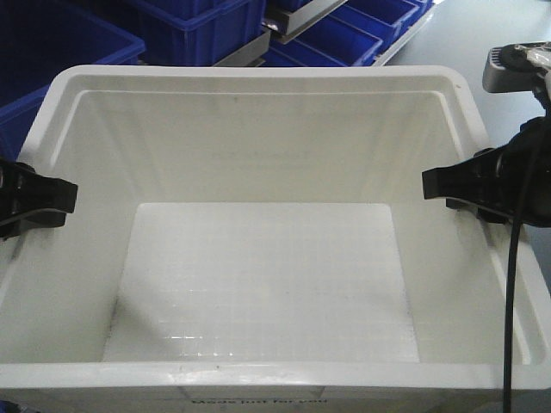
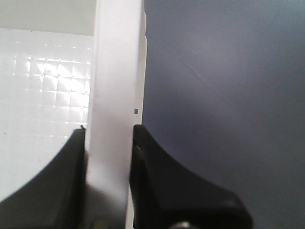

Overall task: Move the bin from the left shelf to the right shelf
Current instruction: 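Hold the tote with both grippers while the base turns away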

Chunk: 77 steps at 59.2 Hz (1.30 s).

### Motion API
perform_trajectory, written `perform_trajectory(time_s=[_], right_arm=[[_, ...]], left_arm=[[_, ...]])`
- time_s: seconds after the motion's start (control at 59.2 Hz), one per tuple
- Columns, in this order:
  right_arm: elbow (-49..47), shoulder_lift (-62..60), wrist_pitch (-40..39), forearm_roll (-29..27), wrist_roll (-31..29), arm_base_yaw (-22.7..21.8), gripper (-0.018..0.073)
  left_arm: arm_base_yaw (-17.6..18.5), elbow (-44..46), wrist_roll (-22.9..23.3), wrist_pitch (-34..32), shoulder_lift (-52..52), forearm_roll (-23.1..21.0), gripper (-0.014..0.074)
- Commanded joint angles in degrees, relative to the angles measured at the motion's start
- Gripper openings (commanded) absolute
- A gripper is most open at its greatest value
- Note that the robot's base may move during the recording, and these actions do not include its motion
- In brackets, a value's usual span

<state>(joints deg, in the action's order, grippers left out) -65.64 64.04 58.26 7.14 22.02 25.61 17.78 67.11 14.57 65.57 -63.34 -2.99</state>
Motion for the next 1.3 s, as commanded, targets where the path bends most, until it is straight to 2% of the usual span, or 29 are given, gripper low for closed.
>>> perform_trajectory(time_s=[0.0,1.283], right_arm=[[-2.2,-1.9,-6.0,3.7,-1.6,-0.4,0.0013],[-2.2,-1.9,-6.0,3.7,-1.6,-0.4,0.0013]], left_arm=[[0.1,2.0,-1.9,-4.0,1.8,1.1,-0.0006],[0.1,2.0,-1.9,-3.8,1.9,1.1,-0.0006]])
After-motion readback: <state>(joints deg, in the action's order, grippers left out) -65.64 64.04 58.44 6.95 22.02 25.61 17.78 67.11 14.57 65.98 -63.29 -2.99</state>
